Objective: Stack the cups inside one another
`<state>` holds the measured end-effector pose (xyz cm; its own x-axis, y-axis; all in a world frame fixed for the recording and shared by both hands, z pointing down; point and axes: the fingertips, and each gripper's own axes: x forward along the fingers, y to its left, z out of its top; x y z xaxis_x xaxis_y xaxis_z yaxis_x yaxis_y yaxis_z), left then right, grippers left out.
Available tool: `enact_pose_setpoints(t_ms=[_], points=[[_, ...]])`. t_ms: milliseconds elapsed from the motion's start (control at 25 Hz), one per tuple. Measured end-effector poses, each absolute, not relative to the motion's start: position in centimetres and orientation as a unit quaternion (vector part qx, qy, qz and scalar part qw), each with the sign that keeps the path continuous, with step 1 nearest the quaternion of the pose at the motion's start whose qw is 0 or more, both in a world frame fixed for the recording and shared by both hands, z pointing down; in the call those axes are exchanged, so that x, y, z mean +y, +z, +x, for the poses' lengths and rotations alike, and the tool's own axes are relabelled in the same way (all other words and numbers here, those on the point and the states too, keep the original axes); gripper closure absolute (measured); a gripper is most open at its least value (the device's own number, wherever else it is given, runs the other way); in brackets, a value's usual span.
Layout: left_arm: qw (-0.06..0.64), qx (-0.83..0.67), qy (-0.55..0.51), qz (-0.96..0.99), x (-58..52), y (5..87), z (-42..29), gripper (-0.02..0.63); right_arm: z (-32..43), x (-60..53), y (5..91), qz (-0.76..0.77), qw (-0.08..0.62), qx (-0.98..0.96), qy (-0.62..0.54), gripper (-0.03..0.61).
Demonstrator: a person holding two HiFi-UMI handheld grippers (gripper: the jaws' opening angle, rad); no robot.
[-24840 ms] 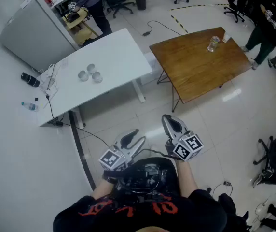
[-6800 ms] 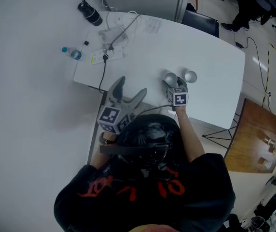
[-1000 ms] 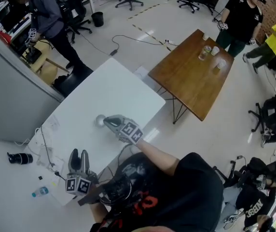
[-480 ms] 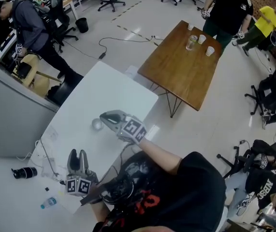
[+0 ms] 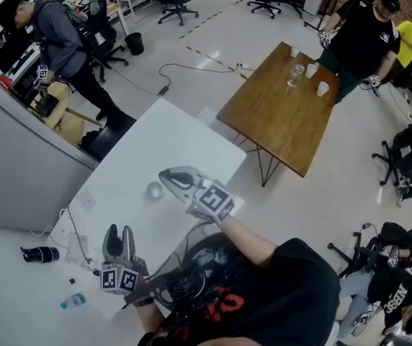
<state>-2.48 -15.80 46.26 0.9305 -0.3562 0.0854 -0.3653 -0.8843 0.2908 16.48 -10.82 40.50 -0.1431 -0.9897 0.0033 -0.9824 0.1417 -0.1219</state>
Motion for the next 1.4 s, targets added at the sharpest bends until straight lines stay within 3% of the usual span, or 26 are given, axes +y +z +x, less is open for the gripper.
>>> enact_pose_setpoints(t_ms=[200, 560, 1400], points=[[0.154, -0.234, 0.007, 0.960, -15.9, 45.4, -6.2, 0.400, 13.6, -11.4, 40.3, -0.629, 0.044, 0.774, -0.059, 0.575], [0.117, -0.252, -0.026, 0.960, -18.7, 43.3, -6.6, 0.400, 12.8, -13.8, 39.3, -0.617, 0.040, 0.786, -0.023, 0.575], [0.147, -0.300, -0.029, 0.942, -16.7, 44.5, -10.3, 0.400, 8.8, -14.7, 41.7, -0.566, 0.015, 0.823, -0.044, 0.577]])
